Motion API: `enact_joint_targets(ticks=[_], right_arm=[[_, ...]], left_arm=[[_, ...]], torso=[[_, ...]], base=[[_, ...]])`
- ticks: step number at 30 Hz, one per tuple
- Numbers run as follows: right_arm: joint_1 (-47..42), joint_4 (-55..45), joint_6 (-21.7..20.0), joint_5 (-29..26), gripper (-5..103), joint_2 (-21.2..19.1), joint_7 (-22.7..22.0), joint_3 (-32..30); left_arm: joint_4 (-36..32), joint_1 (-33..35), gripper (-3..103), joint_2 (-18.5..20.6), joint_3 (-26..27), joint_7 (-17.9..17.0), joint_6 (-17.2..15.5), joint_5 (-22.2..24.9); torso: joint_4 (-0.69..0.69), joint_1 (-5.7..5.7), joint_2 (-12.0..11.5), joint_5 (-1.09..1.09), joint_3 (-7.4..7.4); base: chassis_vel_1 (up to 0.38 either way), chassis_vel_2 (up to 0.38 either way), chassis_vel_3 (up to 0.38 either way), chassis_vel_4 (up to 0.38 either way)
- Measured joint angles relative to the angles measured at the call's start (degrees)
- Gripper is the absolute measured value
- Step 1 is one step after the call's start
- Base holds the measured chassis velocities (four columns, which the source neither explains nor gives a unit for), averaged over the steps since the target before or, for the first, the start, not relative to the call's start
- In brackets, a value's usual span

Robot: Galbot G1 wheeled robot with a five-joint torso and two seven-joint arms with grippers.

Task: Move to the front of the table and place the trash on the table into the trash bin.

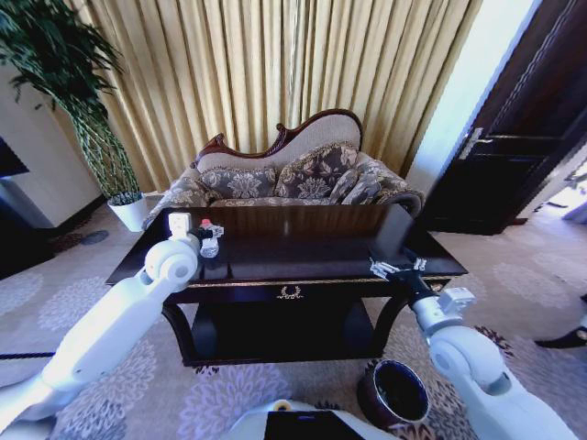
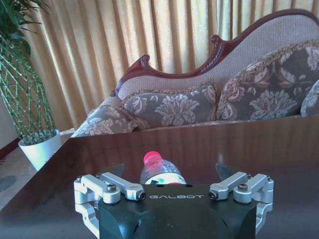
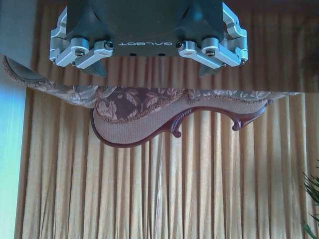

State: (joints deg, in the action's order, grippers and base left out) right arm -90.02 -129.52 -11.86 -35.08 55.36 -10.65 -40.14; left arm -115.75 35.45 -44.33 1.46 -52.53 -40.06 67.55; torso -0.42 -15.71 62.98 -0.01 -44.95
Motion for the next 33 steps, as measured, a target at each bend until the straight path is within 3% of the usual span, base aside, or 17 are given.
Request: enact_joint_targets(ticks=[6,13,33], right_arm=[[-0.08,0.41,0.03,0.35,100,0.32,0.03,0.34],[-0.34,0.7,0.24,0.44,100,0.27,0.07,0.27],[0.32,0.3,0.37,-0.69,100,-0.21,0.11,-0.5]], left_arm=[[0.48,0.24,100,-0.61,0.05,-1.16,0.66,0.79],[0.87,1.62,100,-2.25,0.72,-4.89,2.31,3.14],[1.67,3.4,100,-3.86,2.51,-6.66,2.75,6.79]], torso=[[0.0,0.0,0.0,-0.01,0.0],[0.0,0.01,0.01,-0.01,0.0],[0.0,0.0,0.01,-0.01,0.0]], base=[[0.0,0.0,0.0,0.0],[0.0,0.0,0.0,0.0],[0.0,0.0,0.0,0.0]])
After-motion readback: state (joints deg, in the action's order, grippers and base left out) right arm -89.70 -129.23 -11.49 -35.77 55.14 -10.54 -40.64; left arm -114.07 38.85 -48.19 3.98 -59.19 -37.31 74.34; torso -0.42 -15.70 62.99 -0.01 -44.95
